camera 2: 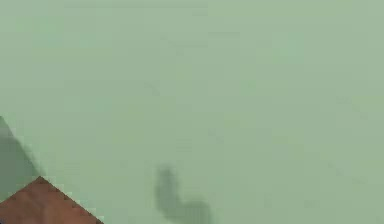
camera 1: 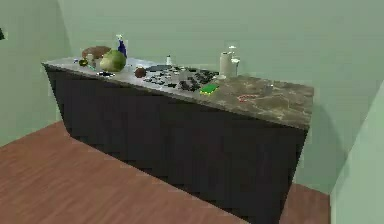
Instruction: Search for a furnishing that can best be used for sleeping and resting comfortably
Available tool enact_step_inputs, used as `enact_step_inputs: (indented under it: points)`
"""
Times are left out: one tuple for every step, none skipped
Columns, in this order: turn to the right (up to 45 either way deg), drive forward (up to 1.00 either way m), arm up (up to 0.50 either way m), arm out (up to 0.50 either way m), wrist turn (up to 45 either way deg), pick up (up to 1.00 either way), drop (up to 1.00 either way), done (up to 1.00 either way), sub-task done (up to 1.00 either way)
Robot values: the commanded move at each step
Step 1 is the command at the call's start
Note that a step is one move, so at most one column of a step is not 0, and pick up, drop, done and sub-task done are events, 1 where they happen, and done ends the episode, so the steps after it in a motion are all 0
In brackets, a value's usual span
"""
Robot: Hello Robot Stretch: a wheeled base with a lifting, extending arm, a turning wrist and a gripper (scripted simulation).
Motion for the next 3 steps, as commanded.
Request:
enact_step_inputs:
  points:
    - [-45.0, 0.00, 0.00, 0.00, 0.0, 0.00, 0.00, 0.00, 0.00]
    - [-27.0, 0.00, 0.00, 0.00, 0.0, 0.00, 0.00, 0.00, 0.00]
    - [0.0, 1.00, 0.00, 0.00, 0.0, 0.00, 0.00, 0.00, 0.00]
